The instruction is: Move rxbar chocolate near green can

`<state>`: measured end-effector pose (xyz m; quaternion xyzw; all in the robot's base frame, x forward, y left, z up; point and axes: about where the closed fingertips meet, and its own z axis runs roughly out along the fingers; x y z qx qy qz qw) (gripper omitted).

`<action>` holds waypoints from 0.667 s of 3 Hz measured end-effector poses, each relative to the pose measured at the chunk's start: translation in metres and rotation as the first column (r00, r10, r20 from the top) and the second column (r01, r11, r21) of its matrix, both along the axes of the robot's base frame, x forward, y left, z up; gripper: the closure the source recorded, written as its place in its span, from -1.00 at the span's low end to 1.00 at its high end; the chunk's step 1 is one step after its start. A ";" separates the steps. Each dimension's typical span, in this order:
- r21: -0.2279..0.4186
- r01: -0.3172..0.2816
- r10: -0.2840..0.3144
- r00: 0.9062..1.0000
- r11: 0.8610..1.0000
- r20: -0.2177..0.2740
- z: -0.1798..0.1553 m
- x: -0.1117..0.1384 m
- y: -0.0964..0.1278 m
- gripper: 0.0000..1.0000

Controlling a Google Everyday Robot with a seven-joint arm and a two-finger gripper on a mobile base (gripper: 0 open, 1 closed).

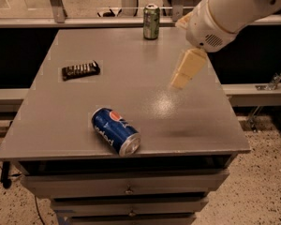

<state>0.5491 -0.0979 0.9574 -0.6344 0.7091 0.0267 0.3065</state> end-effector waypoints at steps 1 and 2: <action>0.161 -0.076 0.071 0.997 0.984 0.039 0.000 0.033 0.082 -1.00; 0.160 -0.076 0.071 0.997 0.984 0.038 0.000 0.033 0.082 -1.00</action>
Offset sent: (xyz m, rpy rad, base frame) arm 0.0284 0.0704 -0.0017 0.1370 -0.0217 0.0677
